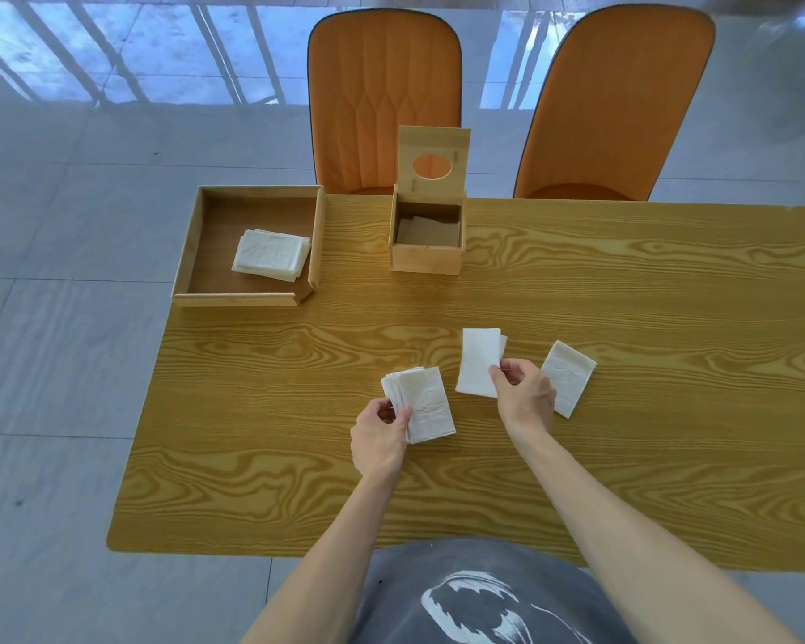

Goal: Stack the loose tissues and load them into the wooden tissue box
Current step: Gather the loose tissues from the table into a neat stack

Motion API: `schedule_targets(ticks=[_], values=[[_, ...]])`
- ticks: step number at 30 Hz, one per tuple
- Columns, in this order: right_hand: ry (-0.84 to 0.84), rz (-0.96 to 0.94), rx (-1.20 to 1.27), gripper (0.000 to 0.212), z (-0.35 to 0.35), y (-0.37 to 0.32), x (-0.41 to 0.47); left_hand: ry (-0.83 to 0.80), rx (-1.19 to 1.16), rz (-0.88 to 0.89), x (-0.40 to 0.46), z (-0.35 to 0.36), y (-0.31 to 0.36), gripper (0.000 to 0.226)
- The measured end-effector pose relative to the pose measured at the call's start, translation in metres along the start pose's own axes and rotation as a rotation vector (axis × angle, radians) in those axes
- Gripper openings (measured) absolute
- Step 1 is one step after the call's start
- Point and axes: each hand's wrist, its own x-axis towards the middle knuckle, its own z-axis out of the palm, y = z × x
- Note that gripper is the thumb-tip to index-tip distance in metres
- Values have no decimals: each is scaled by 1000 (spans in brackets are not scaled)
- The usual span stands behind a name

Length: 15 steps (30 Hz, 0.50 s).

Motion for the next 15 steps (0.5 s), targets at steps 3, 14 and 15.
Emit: schedule_targets(ticks=[3, 14, 15], values=[[-68, -29, 141, 22, -1, 4, 0, 19, -15, 9, -5, 1, 1, 29], [-533, 78, 305, 24, 12, 13, -28, 61, -53, -13, -11, -1, -1, 24], [-539, 81, 296, 23, 15, 14, -29, 59, -46, -15, -10, -2, -1, 23]])
